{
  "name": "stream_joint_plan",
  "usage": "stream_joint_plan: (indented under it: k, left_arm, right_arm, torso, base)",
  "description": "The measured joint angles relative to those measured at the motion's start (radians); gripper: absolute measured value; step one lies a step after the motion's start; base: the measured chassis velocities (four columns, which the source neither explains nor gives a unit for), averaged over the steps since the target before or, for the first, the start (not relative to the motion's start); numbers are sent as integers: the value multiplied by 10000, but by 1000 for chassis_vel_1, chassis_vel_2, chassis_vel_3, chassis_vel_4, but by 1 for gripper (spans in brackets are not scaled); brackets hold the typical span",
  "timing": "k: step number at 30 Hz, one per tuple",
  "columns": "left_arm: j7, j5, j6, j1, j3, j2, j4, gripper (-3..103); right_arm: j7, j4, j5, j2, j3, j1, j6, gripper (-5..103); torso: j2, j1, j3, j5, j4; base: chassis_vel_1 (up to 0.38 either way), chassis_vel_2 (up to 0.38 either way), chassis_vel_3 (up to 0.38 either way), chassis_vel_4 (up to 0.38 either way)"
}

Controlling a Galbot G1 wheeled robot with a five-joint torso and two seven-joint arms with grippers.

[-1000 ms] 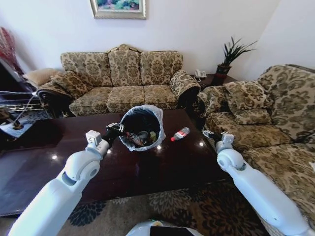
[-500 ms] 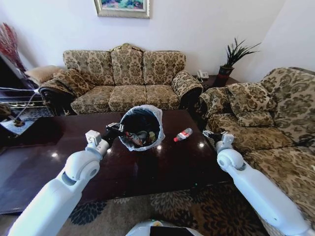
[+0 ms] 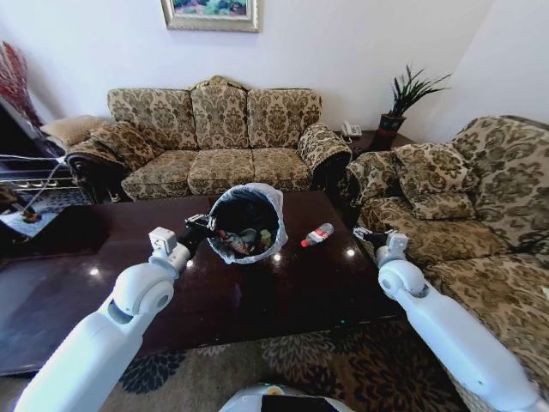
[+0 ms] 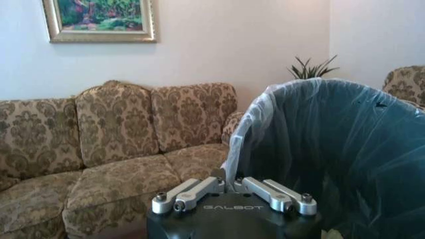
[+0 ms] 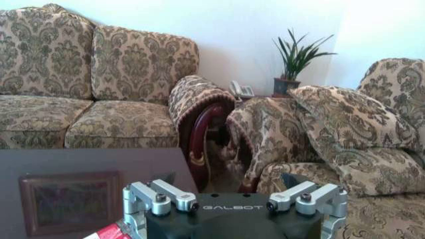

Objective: Move to the front of the table and place the trash on the table into the trash bin.

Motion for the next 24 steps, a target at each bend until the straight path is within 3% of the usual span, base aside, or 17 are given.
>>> stream_joint_plan:
  k: [24]
  left_arm:
    - [0,0,1,0,0,0,11,2]
  right_arm:
    - [6,5,9,0,7,0,-1,100]
  torso:
    - [0,0,0,-2,4]
  base:
    - [0,0,0,0]
